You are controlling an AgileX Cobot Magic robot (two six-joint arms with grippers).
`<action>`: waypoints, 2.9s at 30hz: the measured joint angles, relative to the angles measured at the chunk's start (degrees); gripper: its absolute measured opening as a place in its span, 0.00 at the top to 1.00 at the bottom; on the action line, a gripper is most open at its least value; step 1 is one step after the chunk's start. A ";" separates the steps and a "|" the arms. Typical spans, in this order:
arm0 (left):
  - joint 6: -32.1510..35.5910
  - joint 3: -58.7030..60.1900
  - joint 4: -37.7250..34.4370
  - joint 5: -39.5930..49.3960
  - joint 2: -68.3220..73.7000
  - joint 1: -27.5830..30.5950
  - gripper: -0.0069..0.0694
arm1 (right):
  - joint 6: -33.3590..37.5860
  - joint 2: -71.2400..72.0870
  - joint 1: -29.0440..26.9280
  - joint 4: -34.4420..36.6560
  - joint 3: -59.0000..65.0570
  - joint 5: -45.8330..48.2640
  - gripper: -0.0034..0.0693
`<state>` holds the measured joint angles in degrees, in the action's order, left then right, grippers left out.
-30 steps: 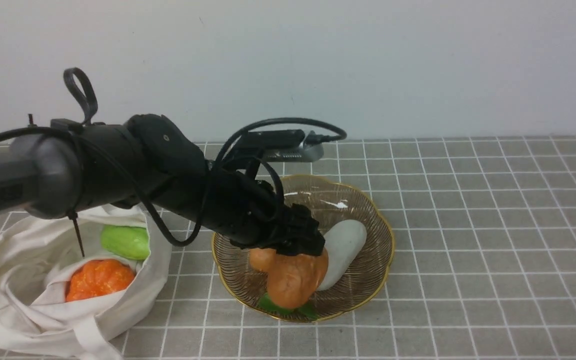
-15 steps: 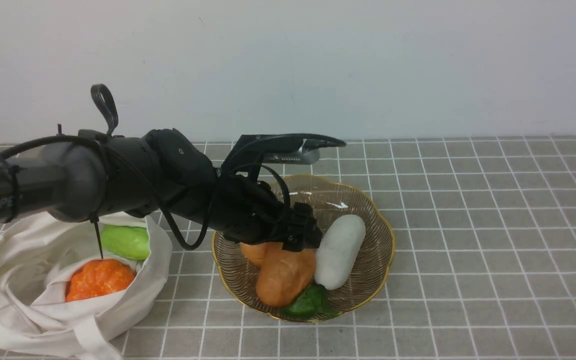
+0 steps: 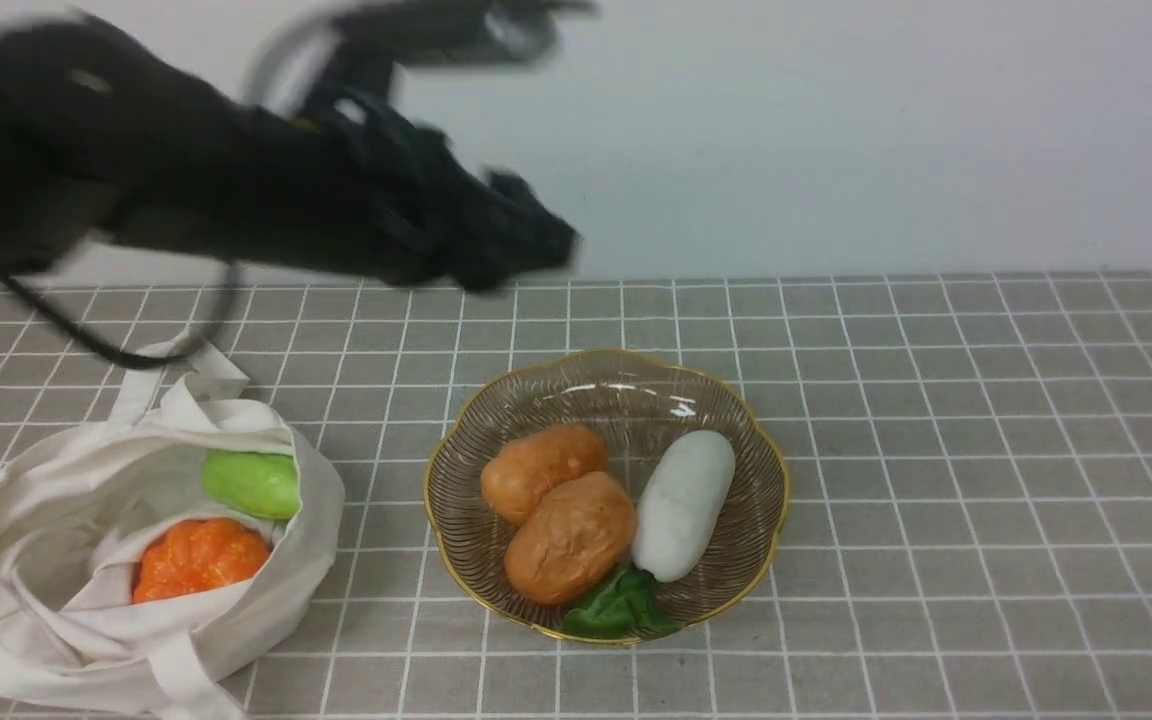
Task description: Take vegetables from bag on grey coffee tablecloth place on plate.
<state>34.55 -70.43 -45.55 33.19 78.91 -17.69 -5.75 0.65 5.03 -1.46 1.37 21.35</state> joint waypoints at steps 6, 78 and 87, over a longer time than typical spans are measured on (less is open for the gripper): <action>-0.07 1.33 2.16 0.58 -16.93 5.45 0.92 | 0.00 0.00 0.00 0.00 0.00 0.00 0.97; -30.95 72.04 45.55 -12.62 -79.79 13.50 0.92 | 0.00 0.00 0.00 0.00 0.00 0.00 0.97; -30.95 72.10 45.55 -11.72 -79.79 13.07 0.92 | 0.00 0.00 0.00 0.00 0.00 0.00 0.97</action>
<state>3.60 1.67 0.00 21.47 -0.88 -4.62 -5.75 0.65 5.03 -1.46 1.37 21.35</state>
